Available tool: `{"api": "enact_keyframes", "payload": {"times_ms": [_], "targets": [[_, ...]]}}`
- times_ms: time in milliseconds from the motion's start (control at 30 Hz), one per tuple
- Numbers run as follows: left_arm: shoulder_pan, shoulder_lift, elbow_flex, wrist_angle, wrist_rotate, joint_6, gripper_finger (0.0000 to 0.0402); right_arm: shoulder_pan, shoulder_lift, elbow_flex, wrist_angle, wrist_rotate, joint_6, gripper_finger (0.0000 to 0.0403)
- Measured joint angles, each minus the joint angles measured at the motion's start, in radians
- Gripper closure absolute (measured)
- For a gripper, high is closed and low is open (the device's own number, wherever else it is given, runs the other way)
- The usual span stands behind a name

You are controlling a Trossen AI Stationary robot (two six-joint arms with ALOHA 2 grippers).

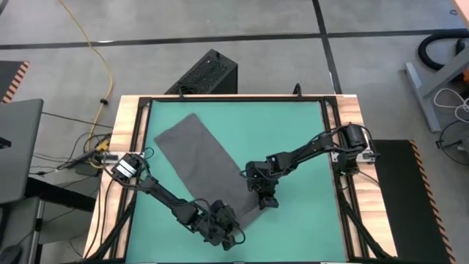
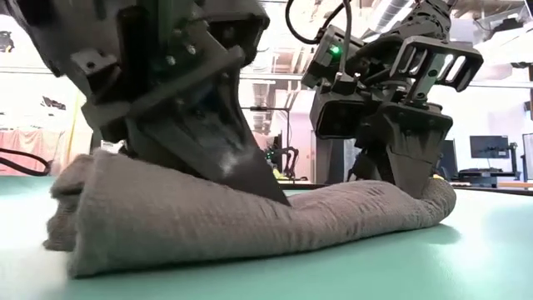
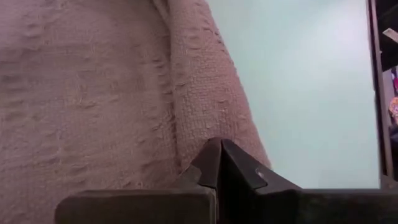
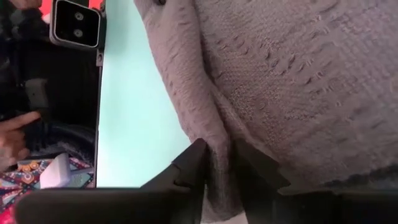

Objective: Roll towel
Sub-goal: Roll the black towel

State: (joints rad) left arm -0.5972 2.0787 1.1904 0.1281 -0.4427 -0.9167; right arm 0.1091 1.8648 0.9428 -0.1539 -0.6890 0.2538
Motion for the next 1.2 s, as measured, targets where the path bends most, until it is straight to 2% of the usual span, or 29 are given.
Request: {"api": "enact_keyframes", "payload": {"times_ms": [233, 433, 533, 633, 733, 833, 900, 1200], "targets": [[-0.016, -0.007, 0.0, -0.059, -0.055, -0.03, 0.0401, -0.022, -0.087, 0.034, -0.093, -0.005, -0.056, 0.0232], [-0.039, -0.004, 0.0, -0.096, -0.088, -0.095, 0.0401, -0.034, -0.217, 0.034, -0.168, 0.028, -0.162, 0.0205], [-0.052, -0.003, 0.0, -0.102, -0.119, -0.12, 0.0401, 0.035, -0.266, 0.009, -0.158, 0.122, -0.267, 0.0203], [-0.059, -0.003, 0.0, -0.108, -0.141, -0.139, 0.0401, 0.147, -0.288, -0.035, -0.108, 0.271, -0.401, 0.0204], [-0.059, -0.003, 0.0, -0.112, -0.141, -0.145, 0.0402, 0.262, -0.288, -0.064, -0.069, 0.48, -0.521, 0.0207], [-0.059, -0.003, 0.0, -0.112, -0.135, -0.151, 0.0401, 0.35, -0.289, -0.083, 0.016, 0.695, -0.56, 0.0209], [-0.059, -0.003, 0.0, -0.111, -0.129, -0.151, 0.0401, 0.391, -0.289, -0.088, 0.043, 0.781, -0.571, 0.0209], [-0.059, -0.002, 0.0, -0.112, -0.122, -0.161, 0.0401, 0.415, -0.277, -0.127, 0.108, 0.824, -0.532, 0.0214]]}}
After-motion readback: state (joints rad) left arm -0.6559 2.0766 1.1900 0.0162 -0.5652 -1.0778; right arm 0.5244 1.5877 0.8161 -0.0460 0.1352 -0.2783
